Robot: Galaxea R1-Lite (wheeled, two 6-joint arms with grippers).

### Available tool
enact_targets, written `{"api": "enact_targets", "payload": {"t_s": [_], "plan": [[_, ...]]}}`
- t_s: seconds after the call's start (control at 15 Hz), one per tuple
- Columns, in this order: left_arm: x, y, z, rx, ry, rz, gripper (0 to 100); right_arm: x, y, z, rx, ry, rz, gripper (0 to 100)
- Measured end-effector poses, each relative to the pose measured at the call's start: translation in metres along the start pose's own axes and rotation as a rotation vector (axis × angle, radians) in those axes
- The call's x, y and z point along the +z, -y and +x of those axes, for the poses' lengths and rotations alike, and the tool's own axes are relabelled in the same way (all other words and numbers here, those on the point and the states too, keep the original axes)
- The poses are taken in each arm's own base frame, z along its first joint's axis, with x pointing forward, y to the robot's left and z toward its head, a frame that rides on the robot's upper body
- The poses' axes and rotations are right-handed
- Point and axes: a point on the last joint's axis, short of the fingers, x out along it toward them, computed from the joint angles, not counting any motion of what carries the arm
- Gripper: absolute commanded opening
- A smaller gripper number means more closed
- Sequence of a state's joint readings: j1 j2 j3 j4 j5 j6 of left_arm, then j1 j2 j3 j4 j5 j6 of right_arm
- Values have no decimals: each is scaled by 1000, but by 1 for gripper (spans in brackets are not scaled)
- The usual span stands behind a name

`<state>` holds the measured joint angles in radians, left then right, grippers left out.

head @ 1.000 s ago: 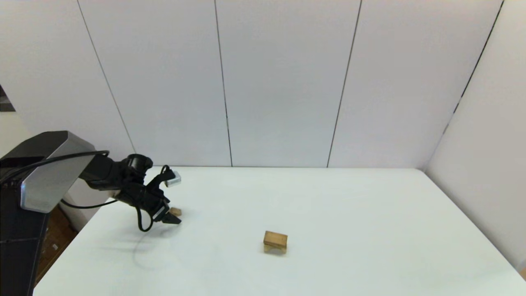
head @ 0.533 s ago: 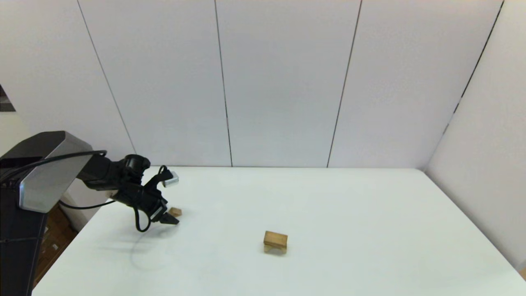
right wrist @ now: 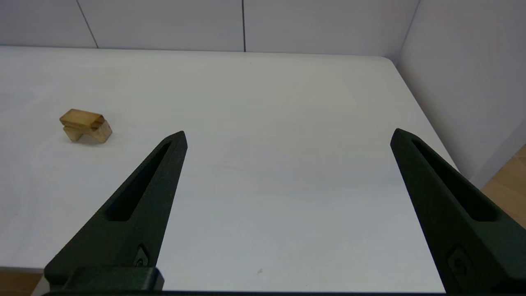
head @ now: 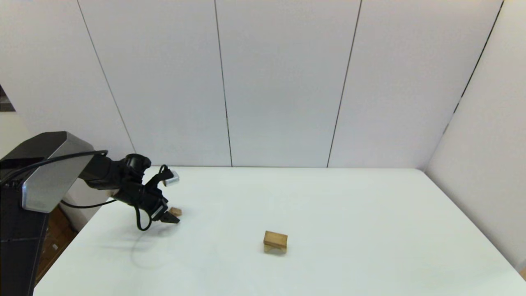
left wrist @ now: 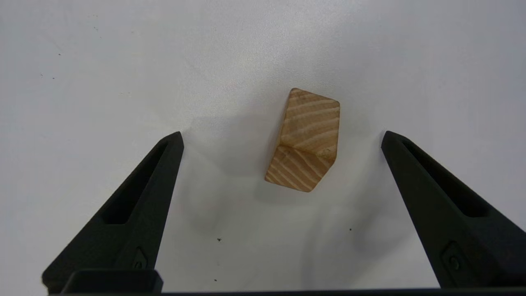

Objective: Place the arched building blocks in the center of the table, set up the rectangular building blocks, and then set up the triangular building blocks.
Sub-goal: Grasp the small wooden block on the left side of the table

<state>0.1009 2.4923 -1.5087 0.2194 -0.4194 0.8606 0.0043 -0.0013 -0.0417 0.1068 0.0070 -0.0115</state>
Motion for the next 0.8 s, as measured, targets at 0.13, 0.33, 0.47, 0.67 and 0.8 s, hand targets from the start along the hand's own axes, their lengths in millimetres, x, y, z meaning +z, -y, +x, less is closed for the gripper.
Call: {"api": "enact_targets", "payload": {"t_s": [0.13, 0.33, 0.47, 0.67, 0.8], "plan": [[-1, 1, -1, -11, -10, -8, 100, 0, 0, 0, 0, 0, 0, 100], [0, 0, -1, -10, -9, -6, 100, 0, 0, 0, 0, 0, 0, 100], [-1, 0, 0, -10, -10, -6, 0, 0, 0, 0, 0, 0, 0, 100], [-1, 0, 0, -12, -9, -7, 0, 0, 0, 0, 0, 0, 0, 100], [-1, 0, 0, -12, -10, -7, 0, 0, 0, 0, 0, 0, 0, 100]]}}
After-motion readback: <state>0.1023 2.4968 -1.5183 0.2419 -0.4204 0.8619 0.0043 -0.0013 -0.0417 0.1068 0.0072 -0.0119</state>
